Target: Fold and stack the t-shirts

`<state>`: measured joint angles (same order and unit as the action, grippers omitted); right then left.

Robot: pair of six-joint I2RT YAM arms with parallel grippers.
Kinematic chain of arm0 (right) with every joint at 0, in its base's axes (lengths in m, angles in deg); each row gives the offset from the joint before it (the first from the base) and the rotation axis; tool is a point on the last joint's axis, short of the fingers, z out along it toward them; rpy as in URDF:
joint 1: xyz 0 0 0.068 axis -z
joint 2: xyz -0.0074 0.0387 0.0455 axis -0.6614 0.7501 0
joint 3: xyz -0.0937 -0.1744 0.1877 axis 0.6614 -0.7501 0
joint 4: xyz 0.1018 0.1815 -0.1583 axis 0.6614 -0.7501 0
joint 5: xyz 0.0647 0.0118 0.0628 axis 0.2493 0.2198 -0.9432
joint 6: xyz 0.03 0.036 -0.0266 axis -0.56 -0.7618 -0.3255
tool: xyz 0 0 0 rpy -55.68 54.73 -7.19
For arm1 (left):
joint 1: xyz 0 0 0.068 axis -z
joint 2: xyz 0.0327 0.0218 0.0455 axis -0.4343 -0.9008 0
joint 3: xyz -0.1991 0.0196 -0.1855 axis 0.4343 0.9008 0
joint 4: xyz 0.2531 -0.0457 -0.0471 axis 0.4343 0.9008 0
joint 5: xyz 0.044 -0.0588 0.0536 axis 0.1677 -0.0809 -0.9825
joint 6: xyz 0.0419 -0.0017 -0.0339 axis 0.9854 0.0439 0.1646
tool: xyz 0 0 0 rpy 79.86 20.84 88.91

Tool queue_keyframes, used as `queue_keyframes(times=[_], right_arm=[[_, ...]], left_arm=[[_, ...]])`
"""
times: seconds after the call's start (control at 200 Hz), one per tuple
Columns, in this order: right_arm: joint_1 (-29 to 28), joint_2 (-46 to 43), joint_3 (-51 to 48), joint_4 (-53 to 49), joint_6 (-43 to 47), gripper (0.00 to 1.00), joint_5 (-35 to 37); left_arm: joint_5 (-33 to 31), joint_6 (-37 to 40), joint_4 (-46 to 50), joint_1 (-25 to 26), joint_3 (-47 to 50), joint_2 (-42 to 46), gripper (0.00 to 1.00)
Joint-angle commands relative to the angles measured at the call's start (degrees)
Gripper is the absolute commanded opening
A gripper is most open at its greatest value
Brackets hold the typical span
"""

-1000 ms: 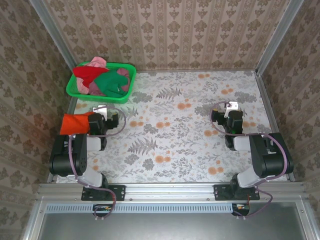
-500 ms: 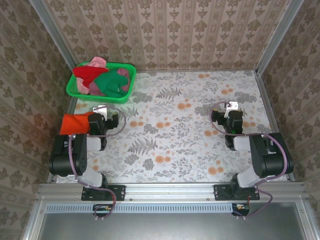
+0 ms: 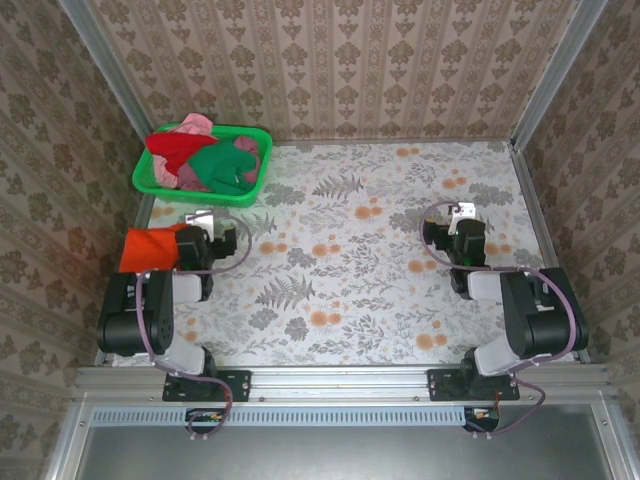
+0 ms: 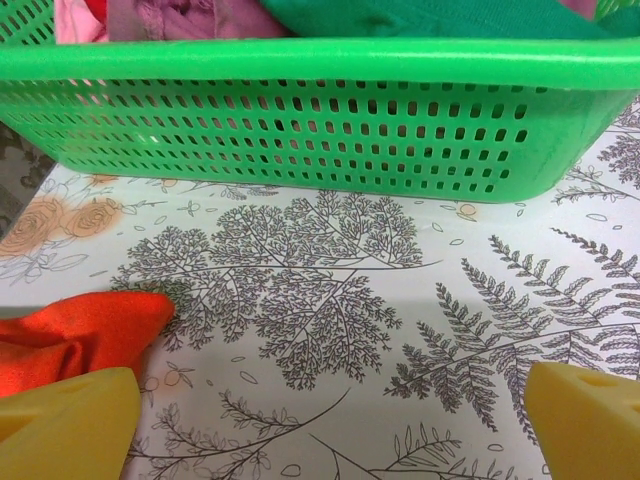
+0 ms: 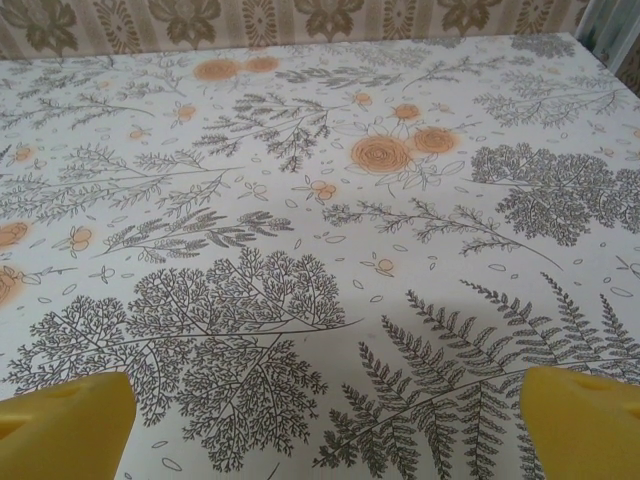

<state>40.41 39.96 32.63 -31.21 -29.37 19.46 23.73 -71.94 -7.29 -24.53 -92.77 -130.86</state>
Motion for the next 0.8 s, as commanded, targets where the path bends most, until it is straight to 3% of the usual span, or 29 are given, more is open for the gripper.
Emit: queue_keyframes(times=[0.0,0.17,0.345,0.545,0.795], right_arm=[[-0.4,-5.1,6.1,-11.8,0.7,1.00,-3.4],[-0.9,-9.8,13.5,-24.7,-2.6,1.00,-4.2],[-2.7,-8.1,24.6,-37.3,-10.2,1.00,-1.0],[-9.6,-2.7,34.9,-42.3,-14.4,1.00,2.1],[-23.3,7.5,47.3,-43.7,-9.6,1.00,0.8]], left_arm=[[-1.5,0.1,8.8,0.8,-4.1,6.2,1.00],[-4.0,-1.6,21.7,2.5,-7.9,15.4,1.00],[-5.4,-7.0,30.0,2.6,-13.7,18.1,1.00],[-7.2,-18.9,40.6,1.4,-26.4,10.8,1.00],[-4.9,-29.5,53.3,-1.6,-44.9,-4.4,1.00]])
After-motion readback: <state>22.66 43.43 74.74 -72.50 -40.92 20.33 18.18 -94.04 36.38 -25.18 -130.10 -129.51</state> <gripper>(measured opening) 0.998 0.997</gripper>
